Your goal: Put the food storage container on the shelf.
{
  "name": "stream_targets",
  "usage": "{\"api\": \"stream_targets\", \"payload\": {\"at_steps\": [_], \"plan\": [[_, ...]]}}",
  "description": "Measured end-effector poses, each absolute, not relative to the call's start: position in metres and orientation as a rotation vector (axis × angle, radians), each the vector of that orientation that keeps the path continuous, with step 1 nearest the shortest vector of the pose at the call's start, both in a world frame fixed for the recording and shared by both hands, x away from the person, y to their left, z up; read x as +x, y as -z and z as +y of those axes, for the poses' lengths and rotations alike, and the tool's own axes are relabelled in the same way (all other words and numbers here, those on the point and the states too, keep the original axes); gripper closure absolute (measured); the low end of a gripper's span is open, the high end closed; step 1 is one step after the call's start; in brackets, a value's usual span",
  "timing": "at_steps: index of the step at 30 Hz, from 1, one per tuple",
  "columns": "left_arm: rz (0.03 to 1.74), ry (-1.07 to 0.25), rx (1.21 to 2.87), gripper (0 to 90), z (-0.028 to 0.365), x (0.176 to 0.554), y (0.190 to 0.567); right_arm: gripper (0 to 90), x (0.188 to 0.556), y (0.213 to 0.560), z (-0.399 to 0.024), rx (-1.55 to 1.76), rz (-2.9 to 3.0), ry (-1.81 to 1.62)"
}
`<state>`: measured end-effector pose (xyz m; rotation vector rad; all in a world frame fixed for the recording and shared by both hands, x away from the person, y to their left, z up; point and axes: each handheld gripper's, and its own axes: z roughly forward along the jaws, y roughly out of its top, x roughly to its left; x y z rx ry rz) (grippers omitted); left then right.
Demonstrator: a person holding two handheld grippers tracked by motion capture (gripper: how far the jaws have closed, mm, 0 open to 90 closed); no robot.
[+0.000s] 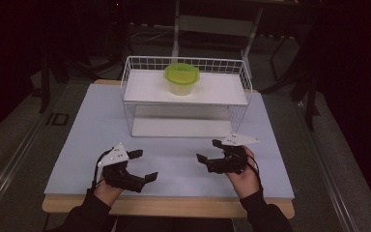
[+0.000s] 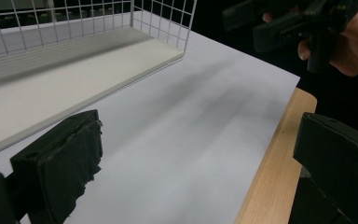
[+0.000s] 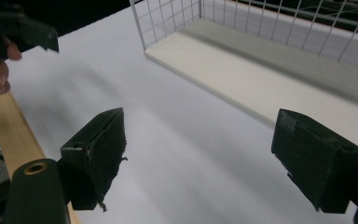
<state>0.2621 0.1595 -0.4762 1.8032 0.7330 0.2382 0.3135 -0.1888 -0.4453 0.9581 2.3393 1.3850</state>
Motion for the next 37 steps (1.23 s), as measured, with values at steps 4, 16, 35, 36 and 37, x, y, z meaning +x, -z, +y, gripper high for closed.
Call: {"api": "stream_targets", "payload": {"at_steps": [4,16,35,36,37], "plan": [[0.729,-0.238,1.806,2.1,0.159,0.262,0.476,17.4,0.308,0.453,-0.198,0.973,2.337,-1.374],[0.729,-0.235,1.805,2.1,0.160,0.262,0.476,17.2,0.289,0.470,-0.225,0.978,2.328,-1.315],[0.720,-0.222,1.827,2.1,0.159,0.261,0.479,16.7,0.291,0.483,-0.236,1.039,2.333,-1.275],[0.720,-0.221,1.827,2.1,0.159,0.261,0.479,16.7,0.291,0.484,-0.236,1.038,2.335,-1.271],[0.720,-0.223,1.827,2.1,0.159,0.261,0.479,16.7,0.291,0.484,-0.236,1.038,2.337,-1.272]]}}
